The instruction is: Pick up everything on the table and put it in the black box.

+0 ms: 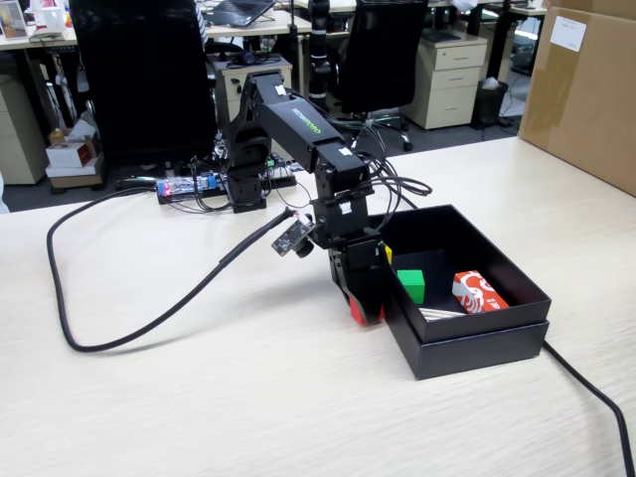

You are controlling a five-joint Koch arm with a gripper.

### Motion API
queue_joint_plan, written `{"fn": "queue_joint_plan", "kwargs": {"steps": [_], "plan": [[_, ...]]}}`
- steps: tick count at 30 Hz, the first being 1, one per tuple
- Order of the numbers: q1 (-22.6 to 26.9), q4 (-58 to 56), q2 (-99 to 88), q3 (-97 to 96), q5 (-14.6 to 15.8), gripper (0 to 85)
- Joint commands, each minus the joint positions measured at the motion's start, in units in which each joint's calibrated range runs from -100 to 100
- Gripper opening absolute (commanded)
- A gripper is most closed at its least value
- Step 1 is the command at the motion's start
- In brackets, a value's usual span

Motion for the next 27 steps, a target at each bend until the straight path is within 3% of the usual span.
{"fn": "queue_joint_plan", "kwargs": {"steps": [1,10,14,17,24,26,27], "plan": [[-0.2,-0.4,-1.9,5.6,0.4,3.6],[-2.3,-5.2,-20.0,5.1,0.3,0.9],[-0.5,-6.3,-34.6,4.6,0.2,0.9],[3.9,-6.2,-41.0,4.1,0.5,0.9],[10.3,-6.2,-28.8,5.8,2.9,1.1],[11.9,-6.2,-20.6,5.5,2.9,12.1],[12.1,-6.2,-18.5,5.7,2.9,12.8]]}}
